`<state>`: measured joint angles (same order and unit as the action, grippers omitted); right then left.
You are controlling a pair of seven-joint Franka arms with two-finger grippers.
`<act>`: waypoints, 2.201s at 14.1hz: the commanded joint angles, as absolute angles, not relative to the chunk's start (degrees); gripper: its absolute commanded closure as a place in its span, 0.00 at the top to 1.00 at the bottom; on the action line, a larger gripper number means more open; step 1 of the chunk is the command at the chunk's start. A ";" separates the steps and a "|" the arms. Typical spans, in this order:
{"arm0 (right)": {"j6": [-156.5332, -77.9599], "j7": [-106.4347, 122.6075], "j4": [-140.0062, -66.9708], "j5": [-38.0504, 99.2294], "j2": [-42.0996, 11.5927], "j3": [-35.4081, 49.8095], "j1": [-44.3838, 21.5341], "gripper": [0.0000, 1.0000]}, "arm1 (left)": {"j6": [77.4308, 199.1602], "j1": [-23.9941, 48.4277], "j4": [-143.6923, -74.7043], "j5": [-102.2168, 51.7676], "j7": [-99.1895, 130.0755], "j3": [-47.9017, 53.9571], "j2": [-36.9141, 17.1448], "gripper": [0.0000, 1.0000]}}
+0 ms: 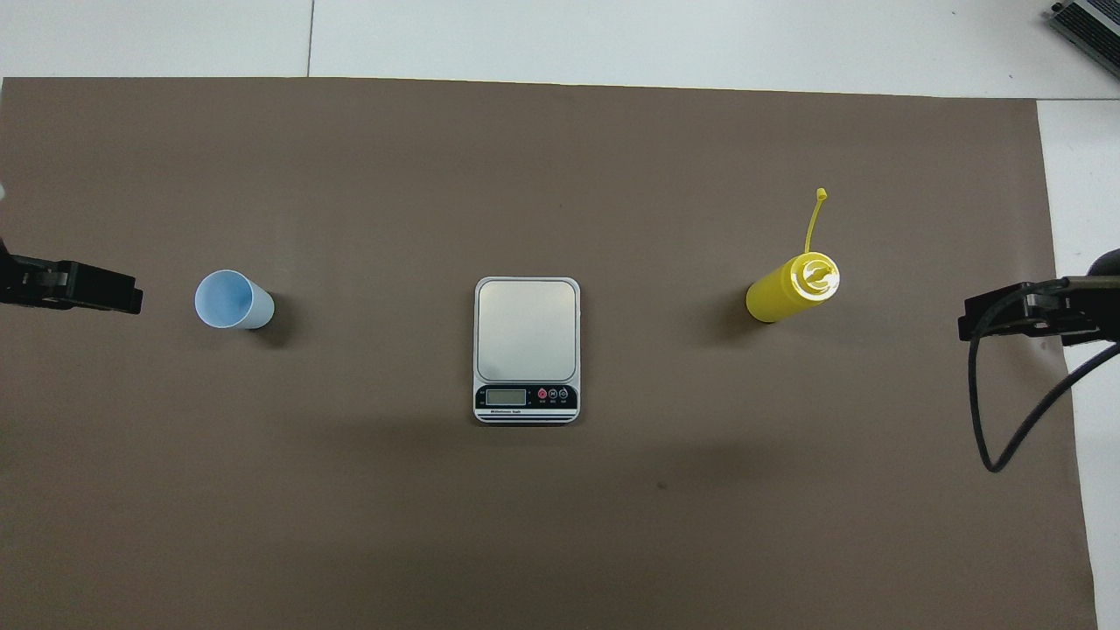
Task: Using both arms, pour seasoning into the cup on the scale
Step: 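Move the left gripper toward the light blue cup, then close the left gripper around the light blue cup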
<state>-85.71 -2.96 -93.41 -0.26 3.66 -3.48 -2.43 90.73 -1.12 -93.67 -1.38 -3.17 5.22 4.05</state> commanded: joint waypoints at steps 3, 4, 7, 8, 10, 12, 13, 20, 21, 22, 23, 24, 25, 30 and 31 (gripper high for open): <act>-86.04 -3.96 -94.75 -0.09 4.92 -3.16 -1.67 1.00 | 90.70 -1.23 -94.39 -1.49 -2.99 5.19 4.57 1.00; -86.04 -3.43 -94.75 -0.09 4.92 -3.25 -1.67 1.00 | 90.70 -1.23 -94.48 -1.49 -2.90 5.19 4.57 1.00; -85.87 -3.25 -94.83 -0.09 5.01 -3.25 -1.67 1.00 | 90.70 -1.23 -94.48 -1.49 -2.81 5.19 4.57 1.00; -85.87 -3.25 -94.83 -0.09 5.01 -3.25 -1.67 1.00 | 90.70 -1.32 -94.48 -1.49 -2.90 5.19 4.57 1.00; -85.96 -3.25 -94.83 -0.09 5.01 -3.25 -1.67 1.00 | 90.79 -1.23 -94.74 -1.49 -2.73 5.19 4.74 1.00; -85.96 -3.16 -94.92 -0.09 5.01 -3.25 -1.67 1.00 | 93.32 -1.23 -97.28 -1.49 -2.55 5.19 5.71 1.00; -86.04 -3.25 -94.92 -0.09 4.92 -3.25 -1.67 1.00 | 95.95 -1.32 -99.82 -1.58 -2.46 5.10 6.76 1.00; -85.87 -3.87 -95.19 -0.09 5.10 -3.25 -1.67 1.00 | 109.57 -6.41 -107.12 -1.67 -2.46 5.01 1.94 1.00; -85.70 -3.78 -95.19 -0.09 5.10 -3.25 -1.67 1.00 | 112.56 -6.42 -108.88 -1.84 -2.37 5.01 0.98 1.00; -85.61 -3.69 -95.19 -0.09 5.10 -3.25 -1.67 1.00 | 114.68 -6.42 -110.03 -1.93 -2.20 5.01 -0.08 1.00; -85.69 -3.52 -95.19 -0.09 5.10 -3.25 -1.58 1.00 | 116.52 -6.42 -110.82 -1.93 -1.15 5.01 -1.31 1.00; -86.04 -3.52 -95.19 -0.09 5.10 -3.25 -1.58 1.00 | 117.93 -6.42 -111.61 -2.02 0.42 5.01 -2.54 1.00; -86.13 -3.60 -95.19 -0.09 5.10 -3.25 -1.67 1.00 | 121.08 -6.07 -113.45 -2.02 2.01 5.01 -3.16 1.00; -85.87 -3.43 -95.19 -0.09 5.10 -3.25 -1.58 1.00 | 129.46 -6.24 -120.85 -2.11 2.37 5.10 -3.60 1.00; -85.96 -3.34 -95.19 -0.09 5.10 -3.25 -1.58 1.00 | 130.25 -6.24 -120.85 -2.11 2.37 5.10 -4.73 1.00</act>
